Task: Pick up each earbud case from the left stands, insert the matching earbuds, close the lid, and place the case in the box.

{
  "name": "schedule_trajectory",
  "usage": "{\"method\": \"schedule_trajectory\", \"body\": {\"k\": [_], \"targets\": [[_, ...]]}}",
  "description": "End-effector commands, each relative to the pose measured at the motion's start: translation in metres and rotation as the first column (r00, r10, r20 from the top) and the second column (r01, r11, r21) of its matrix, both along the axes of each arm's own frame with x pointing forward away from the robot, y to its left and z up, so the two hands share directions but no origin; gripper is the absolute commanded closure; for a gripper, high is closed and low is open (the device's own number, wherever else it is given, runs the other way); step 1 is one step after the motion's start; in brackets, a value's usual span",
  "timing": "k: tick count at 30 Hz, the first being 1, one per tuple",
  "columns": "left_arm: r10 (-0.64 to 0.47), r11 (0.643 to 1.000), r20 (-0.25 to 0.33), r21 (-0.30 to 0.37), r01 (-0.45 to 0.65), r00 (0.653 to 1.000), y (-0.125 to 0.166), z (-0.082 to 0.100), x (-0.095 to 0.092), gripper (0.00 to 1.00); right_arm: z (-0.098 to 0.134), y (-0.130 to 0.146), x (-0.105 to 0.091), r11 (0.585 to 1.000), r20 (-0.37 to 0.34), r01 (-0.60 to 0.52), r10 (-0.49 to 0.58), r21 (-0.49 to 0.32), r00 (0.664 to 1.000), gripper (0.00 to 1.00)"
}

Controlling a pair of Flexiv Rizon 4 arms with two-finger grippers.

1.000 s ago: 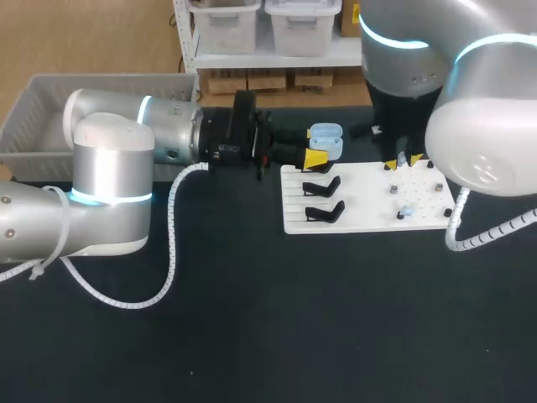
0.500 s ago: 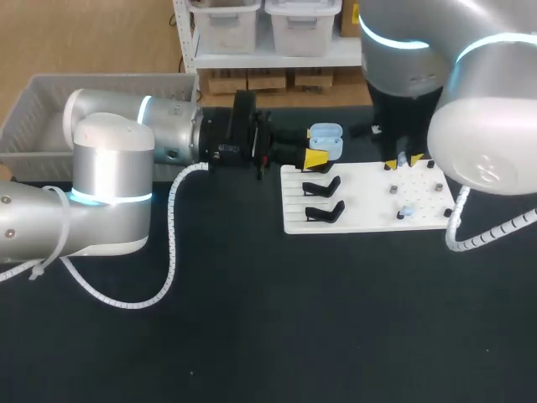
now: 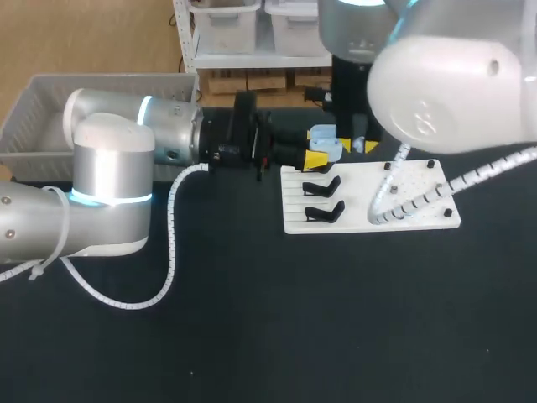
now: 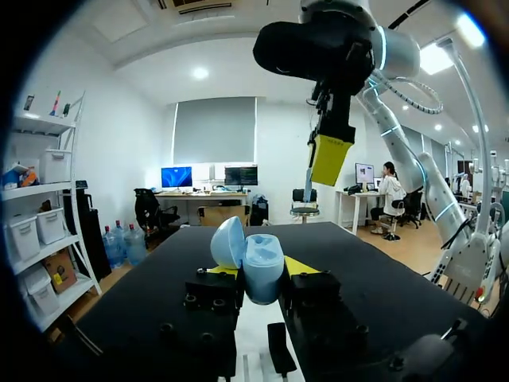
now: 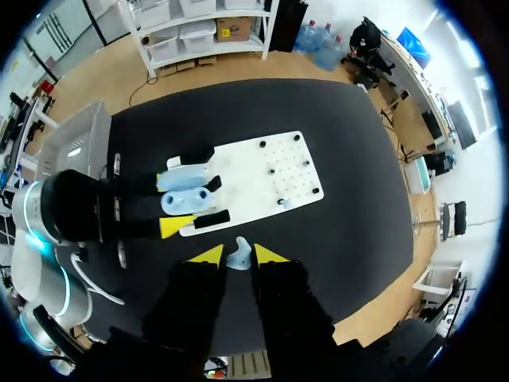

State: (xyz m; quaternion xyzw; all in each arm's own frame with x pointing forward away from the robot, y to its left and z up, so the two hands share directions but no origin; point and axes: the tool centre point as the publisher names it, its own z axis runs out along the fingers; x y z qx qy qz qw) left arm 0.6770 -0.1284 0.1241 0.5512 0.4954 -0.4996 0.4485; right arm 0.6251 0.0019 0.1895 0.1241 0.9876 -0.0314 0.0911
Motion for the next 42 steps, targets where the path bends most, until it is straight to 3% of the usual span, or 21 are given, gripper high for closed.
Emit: {"method": "schedule_trajectory", "body": {"k": [1,15,33,39,42], "targets": [[0.007,1.000,0.007,-0.013,-0.006,1.000,0.002,-0.003,-0.007,1.00,0.005,0.004,-0.002,1.000,-0.001,0.019,-0.019,0.016,1.000,1.00],[0.000,0.999,0.042,-0.041,0.001,0.999,-0.003,-0.008,-0.010,1.00,-0.005,0.014,-0.002,0.997,-0.050,0.081,-0.081,-0.003,0.995,1.00],[0.001,0.999,0.044,-0.045,0.001,0.999,-0.003,-0.007,-0.009,1.00,-0.006,0.016,-0.001,0.996,-0.048,0.089,-0.089,-0.008,0.995,1.00],[0.001,0.999,0.044,-0.045,0.001,0.999,-0.003,-0.007,-0.009,1.00,-0.012,0.024,0.011,0.963,-0.062,0.259,-0.263,-0.071,0.963,1.00],[0.001,0.999,0.044,-0.045,0.001,0.999,-0.003,-0.007,-0.009,1.00,-0.008,0.026,0.017,0.934,-0.066,0.354,-0.356,-0.042,0.932,1.00]]}}
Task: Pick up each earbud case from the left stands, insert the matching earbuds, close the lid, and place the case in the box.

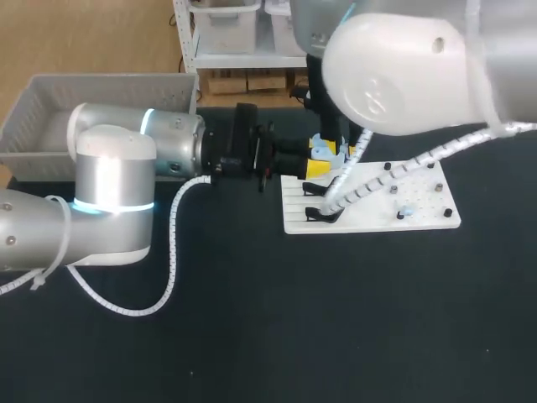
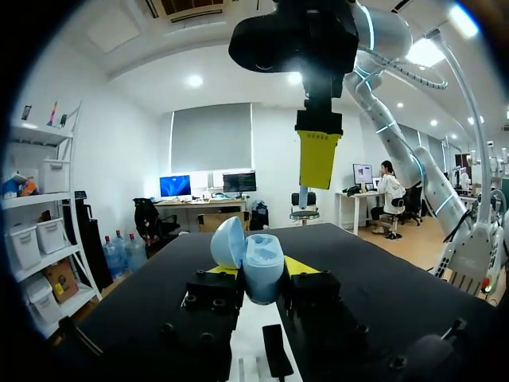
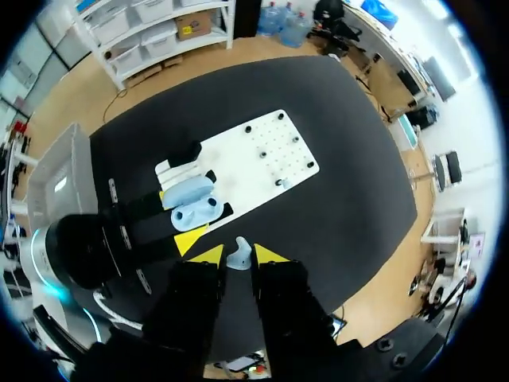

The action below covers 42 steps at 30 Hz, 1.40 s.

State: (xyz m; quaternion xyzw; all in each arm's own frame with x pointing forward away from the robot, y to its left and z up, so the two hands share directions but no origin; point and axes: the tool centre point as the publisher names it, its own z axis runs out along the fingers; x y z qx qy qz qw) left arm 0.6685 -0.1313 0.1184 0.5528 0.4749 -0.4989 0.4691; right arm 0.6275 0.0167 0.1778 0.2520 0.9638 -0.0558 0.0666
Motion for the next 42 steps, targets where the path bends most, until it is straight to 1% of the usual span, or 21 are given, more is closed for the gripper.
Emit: {"method": "schedule_trajectory", "body": {"k": [1,5,10,20,28,42], "targets": [[0.003,1.000,0.003,-0.004,-0.003,1.000,0.000,-0.001,-0.001,1.00,0.005,0.013,0.017,0.992,-0.020,0.126,-0.126,-0.004,0.992,1.00],[0.003,1.000,0.003,-0.004,-0.003,1.000,0.000,-0.001,-0.001,1.00,0.005,0.019,0.021,0.984,-0.013,0.176,-0.176,0.010,0.984,1.00],[0.003,1.000,0.003,-0.004,-0.003,1.000,0.000,-0.001,-0.001,1.00,0.003,0.024,0.023,0.980,-0.034,0.201,-0.200,0.013,0.979,1.00],[0.003,1.000,0.003,-0.004,-0.003,1.000,0.000,-0.001,-0.001,1.00,-0.006,0.023,0.029,0.968,-0.058,0.249,-0.251,-0.041,0.966,1.00],[0.003,1.000,0.003,-0.004,-0.003,1.000,0.000,-0.001,-0.001,1.00,-0.012,0.023,0.032,0.965,-0.052,0.258,-0.261,-0.050,0.964,1.00],[0.003,1.000,0.003,-0.004,-0.003,1.000,0.000,-0.001,-0.001,1.00,-0.017,0.017,0.034,0.959,-0.046,0.280,-0.282,-0.046,0.958,1.00]]}}
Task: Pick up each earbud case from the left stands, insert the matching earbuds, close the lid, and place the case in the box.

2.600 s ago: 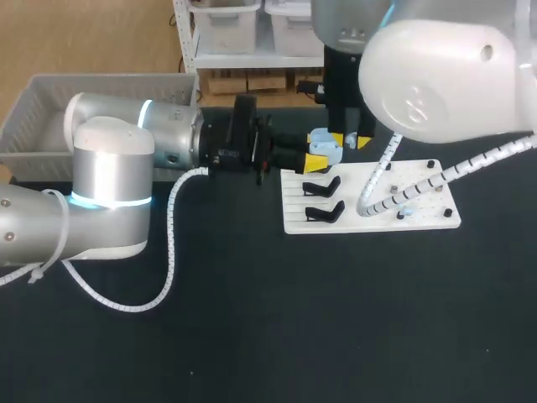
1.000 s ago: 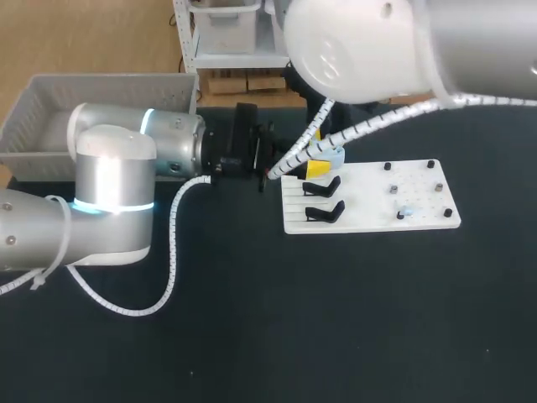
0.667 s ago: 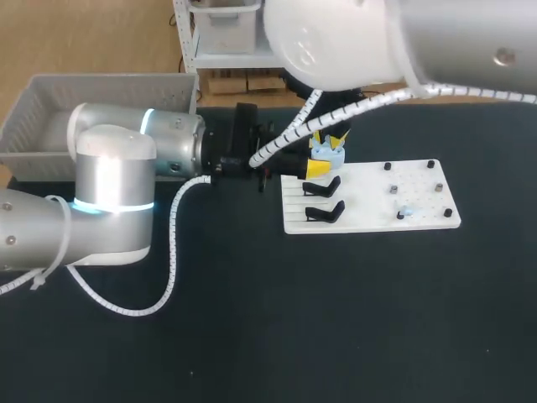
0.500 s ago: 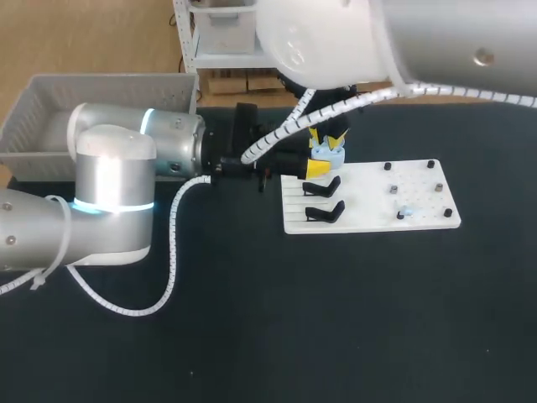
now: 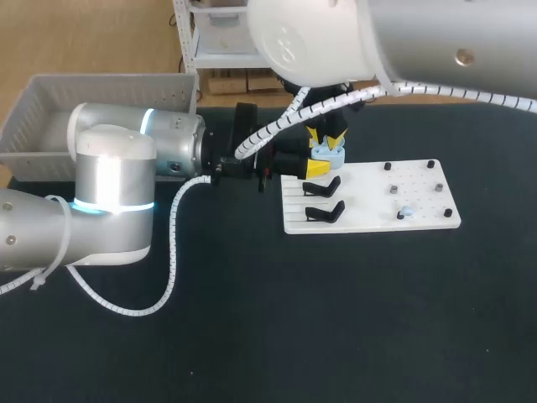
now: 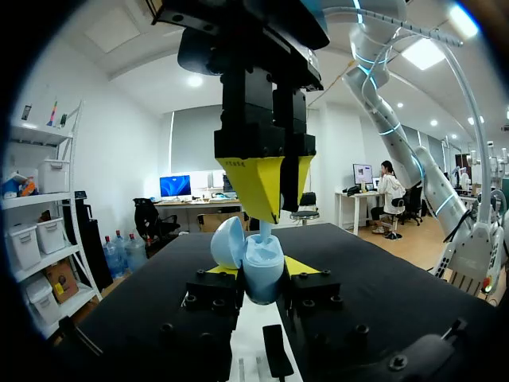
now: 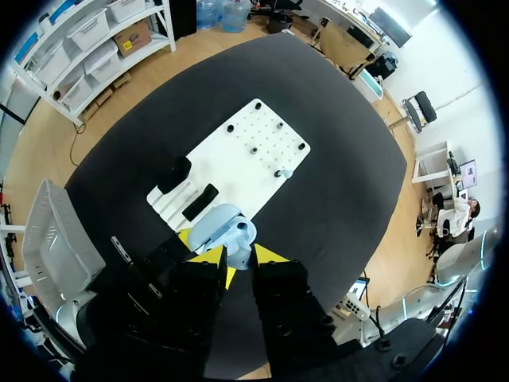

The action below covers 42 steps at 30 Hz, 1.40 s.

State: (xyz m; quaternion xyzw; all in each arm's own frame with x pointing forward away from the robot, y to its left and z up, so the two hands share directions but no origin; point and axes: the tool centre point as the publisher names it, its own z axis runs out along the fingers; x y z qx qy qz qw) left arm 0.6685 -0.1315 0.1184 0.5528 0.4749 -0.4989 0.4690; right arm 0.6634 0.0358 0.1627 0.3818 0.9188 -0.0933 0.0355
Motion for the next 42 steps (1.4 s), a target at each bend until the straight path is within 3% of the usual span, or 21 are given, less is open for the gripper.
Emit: {"method": "schedule_trajectory", "body": {"k": [1,30,31,33,34,37,39,42], "targets": [[0.003,1.000,0.003,-0.004,-0.003,1.000,0.000,-0.001,-0.001,1.00,-0.002,-0.003,-0.001,1.000,0.008,0.003,-0.003,0.005,1.000,1.00],[0.003,1.000,0.003,-0.004,-0.003,1.000,0.000,-0.001,-0.001,1.00,-0.015,-0.010,0.002,1.000,0.007,0.017,-0.017,-0.013,1.000,1.00],[0.003,1.000,0.003,-0.004,-0.003,1.000,0.000,-0.001,-0.001,1.00,-0.016,-0.010,0.002,1.000,0.004,0.017,-0.017,-0.011,1.000,0.87],[0.003,1.000,0.003,-0.004,-0.003,1.000,0.000,-0.001,-0.001,1.00,-0.016,-0.010,0.001,1.000,0.003,0.015,-0.015,-0.001,1.000,0.26],[0.003,1.000,0.003,-0.004,-0.003,1.000,0.000,-0.001,-0.001,1.00,-0.013,-0.009,-0.001,1.000,0.012,0.011,-0.011,0.004,1.000,0.19],[0.003,1.000,0.003,-0.004,-0.003,1.000,0.000,-0.001,-0.001,1.00,-0.004,-0.009,-0.008,1.000,0.034,-0.002,0.001,0.017,0.999,0.08],[0.003,1.000,0.003,-0.004,-0.003,1.000,0.000,-0.001,-0.001,1.00,0.005,-0.010,-0.018,0.999,0.062,-0.017,0.015,0.028,0.998,0.07],[0.003,1.000,0.003,-0.004,-0.003,1.000,0.000,-0.001,-0.001,1.00,0.019,-0.014,-0.032,0.996,0.123,-0.077,0.070,0.051,0.990,0.16]]}}
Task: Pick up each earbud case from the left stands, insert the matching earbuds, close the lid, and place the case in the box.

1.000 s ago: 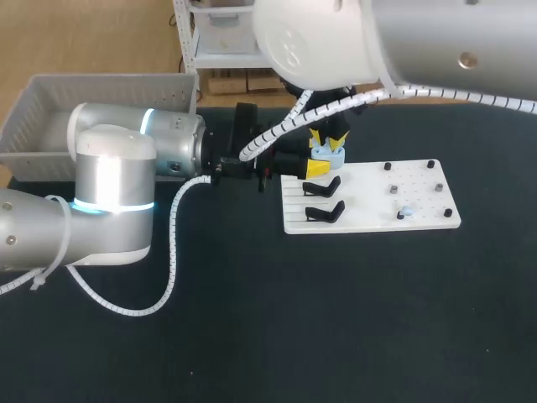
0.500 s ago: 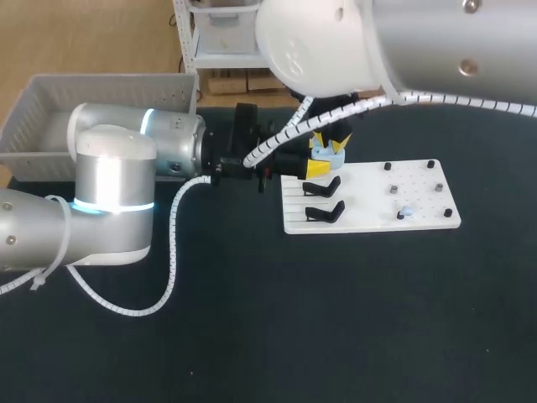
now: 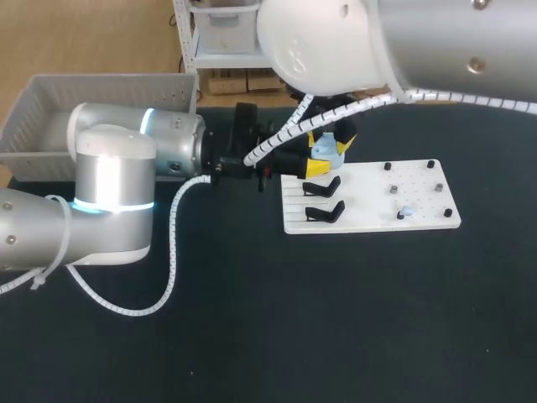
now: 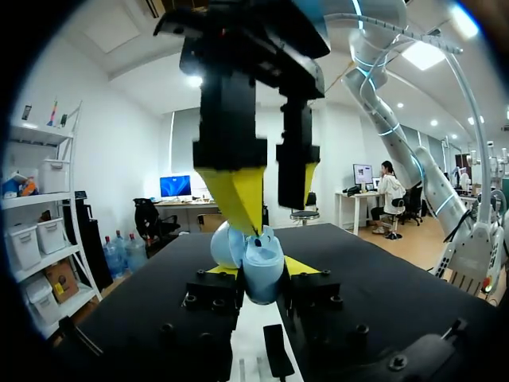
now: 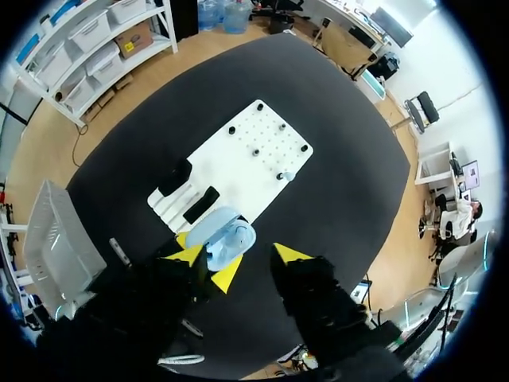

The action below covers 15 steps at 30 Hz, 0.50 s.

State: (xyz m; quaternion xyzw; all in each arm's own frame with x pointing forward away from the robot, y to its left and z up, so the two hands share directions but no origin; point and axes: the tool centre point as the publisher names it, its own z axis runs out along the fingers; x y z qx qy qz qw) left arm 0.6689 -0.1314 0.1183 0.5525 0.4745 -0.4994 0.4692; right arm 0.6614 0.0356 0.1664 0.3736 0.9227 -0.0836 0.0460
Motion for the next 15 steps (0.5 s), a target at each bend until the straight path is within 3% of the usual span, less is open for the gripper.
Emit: {"method": "schedule_trajectory", "body": {"k": [1,2,3,4,5,11,15], "targets": [[0.004,1.000,0.003,-0.002,-0.004,1.000,0.000,-0.001,-0.001,1.00,0.018,-0.016,-0.033,0.997,0.117,-0.069,0.064,0.044,0.991,0.19],[0.004,1.000,0.003,-0.002,-0.004,1.000,0.000,-0.001,-0.001,1.00,0.020,-0.019,-0.036,0.993,0.143,-0.104,0.095,0.059,0.985,0.23],[0.004,1.000,0.003,-0.002,-0.004,1.000,0.000,-0.001,-0.001,1.00,0.021,-0.021,-0.038,0.986,0.173,-0.152,0.138,0.067,0.975,0.36],[0.004,1.000,0.003,-0.002,-0.004,1.000,0.000,-0.001,-0.001,1.00,0.020,-0.026,-0.040,0.985,0.190,-0.162,0.150,0.050,0.970,0.38],[0.004,1.000,0.003,-0.002,-0.004,1.000,0.000,-0.001,-0.001,1.00,0.019,-0.033,-0.042,0.977,0.216,-0.201,0.182,0.067,0.959,0.50],[0.004,1.000,0.003,-0.002,-0.004,1.000,0.000,-0.001,-0.001,1.00,0.009,-0.071,-0.040,0.949,0.273,-0.283,0.239,0.136,0.932,0.49],[0.004,1.000,0.003,-0.002,-0.004,1.000,0.000,-0.001,-0.001,1.00,0.006,-0.093,-0.033,0.937,0.269,-0.304,0.252,0.174,0.929,0.35]]}}
